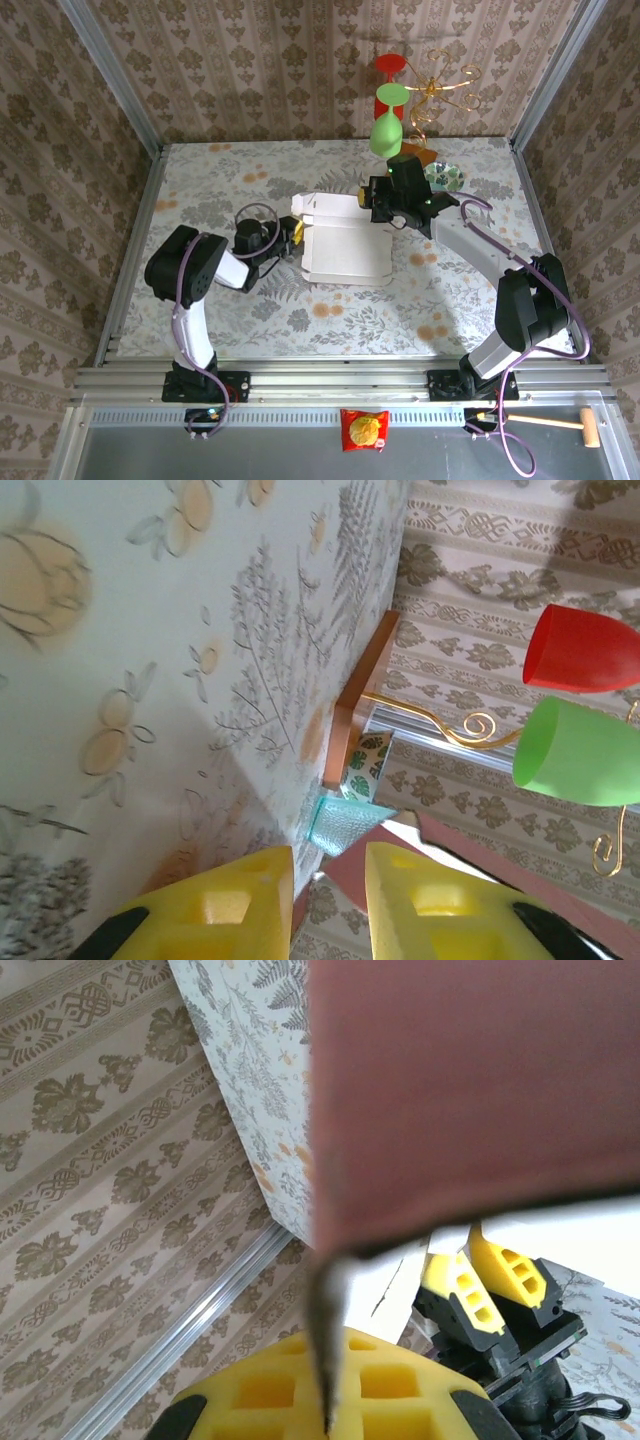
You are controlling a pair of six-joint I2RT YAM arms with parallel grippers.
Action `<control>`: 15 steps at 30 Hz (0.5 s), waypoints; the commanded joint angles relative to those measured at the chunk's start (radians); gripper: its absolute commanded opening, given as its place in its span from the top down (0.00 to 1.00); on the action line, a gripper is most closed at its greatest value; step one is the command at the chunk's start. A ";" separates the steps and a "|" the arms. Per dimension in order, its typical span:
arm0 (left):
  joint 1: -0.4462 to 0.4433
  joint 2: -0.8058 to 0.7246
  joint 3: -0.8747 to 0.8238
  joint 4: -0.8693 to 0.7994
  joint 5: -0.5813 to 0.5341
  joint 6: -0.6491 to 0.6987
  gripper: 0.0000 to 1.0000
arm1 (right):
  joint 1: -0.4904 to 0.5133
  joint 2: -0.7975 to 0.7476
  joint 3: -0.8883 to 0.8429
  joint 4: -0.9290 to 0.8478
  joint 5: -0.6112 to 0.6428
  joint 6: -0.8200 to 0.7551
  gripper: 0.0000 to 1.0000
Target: Fold the paper box
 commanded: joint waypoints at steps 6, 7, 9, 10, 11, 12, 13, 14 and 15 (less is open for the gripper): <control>-0.029 -0.070 0.049 -0.105 0.008 0.079 0.74 | 0.001 -0.030 -0.023 0.018 0.001 0.027 1.00; -0.033 -0.072 0.058 -0.133 0.013 0.089 0.74 | 0.002 -0.031 -0.023 0.019 0.001 0.029 1.00; -0.034 -0.074 0.073 -0.182 0.024 0.107 0.74 | 0.004 -0.030 -0.021 0.019 0.002 0.029 1.00; -0.033 -0.077 0.084 -0.223 0.030 0.122 0.74 | 0.005 -0.029 -0.022 0.016 0.002 0.028 1.00; -0.033 -0.084 0.095 -0.271 0.035 0.142 0.74 | 0.007 -0.030 -0.022 0.014 0.001 0.027 1.00; -0.059 -0.092 0.106 -0.321 0.040 0.167 0.74 | 0.008 -0.028 -0.022 0.014 0.001 0.027 1.00; -0.066 -0.106 0.124 -0.393 0.046 0.199 0.74 | 0.009 -0.029 -0.023 0.015 -0.001 0.027 1.00; -0.070 -0.120 0.144 -0.477 0.051 0.238 0.74 | 0.011 -0.030 -0.026 0.017 -0.001 0.029 1.00; -0.074 -0.133 0.165 -0.552 0.053 0.282 0.74 | 0.012 -0.029 -0.030 0.020 0.001 0.030 1.00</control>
